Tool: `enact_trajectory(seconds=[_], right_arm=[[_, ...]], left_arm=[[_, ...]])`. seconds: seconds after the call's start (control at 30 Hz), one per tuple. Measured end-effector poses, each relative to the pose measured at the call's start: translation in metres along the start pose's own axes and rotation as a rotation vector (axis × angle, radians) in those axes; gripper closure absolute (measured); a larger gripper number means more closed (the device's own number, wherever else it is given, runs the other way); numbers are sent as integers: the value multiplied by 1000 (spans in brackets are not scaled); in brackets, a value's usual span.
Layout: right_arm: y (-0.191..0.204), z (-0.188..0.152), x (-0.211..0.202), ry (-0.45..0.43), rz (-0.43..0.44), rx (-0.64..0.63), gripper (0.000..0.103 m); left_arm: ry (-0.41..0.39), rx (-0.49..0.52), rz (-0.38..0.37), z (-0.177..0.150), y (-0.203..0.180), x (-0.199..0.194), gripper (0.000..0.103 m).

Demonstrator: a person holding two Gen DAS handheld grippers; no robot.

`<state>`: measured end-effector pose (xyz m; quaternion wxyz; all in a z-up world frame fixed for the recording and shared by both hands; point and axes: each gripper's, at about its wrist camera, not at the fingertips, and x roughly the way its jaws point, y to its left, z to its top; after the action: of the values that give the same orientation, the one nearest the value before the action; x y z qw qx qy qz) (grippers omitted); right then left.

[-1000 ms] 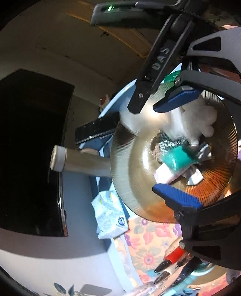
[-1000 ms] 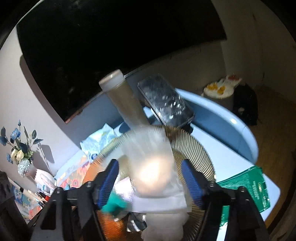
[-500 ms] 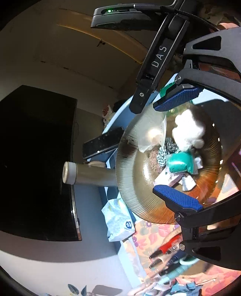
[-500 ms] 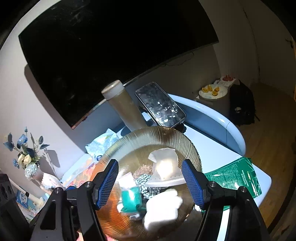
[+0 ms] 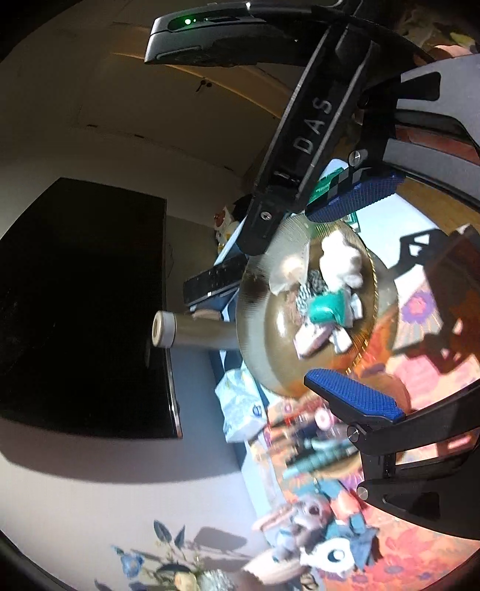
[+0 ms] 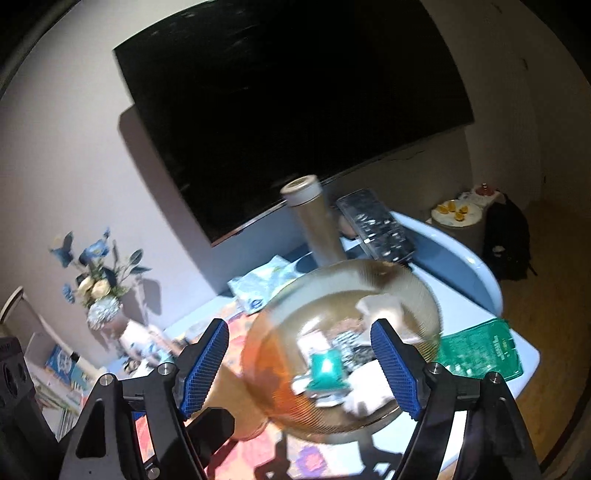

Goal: Organize soft objects
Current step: 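Move both open tools back over the desk toward the plush bunny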

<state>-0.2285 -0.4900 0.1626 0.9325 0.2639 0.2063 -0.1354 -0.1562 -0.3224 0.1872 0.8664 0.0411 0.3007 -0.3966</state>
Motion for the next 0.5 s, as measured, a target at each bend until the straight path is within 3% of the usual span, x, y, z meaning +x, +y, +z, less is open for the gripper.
enact_trajectory(seconds=[0.3, 0.5], right_arm=[[55, -23, 1, 40, 76, -74, 25], [108, -41, 8, 71, 151, -166, 25]], left_arm=[[-13, -76, 98, -14, 49, -40, 23], [-47, -172, 237, -23, 117, -75, 23]])
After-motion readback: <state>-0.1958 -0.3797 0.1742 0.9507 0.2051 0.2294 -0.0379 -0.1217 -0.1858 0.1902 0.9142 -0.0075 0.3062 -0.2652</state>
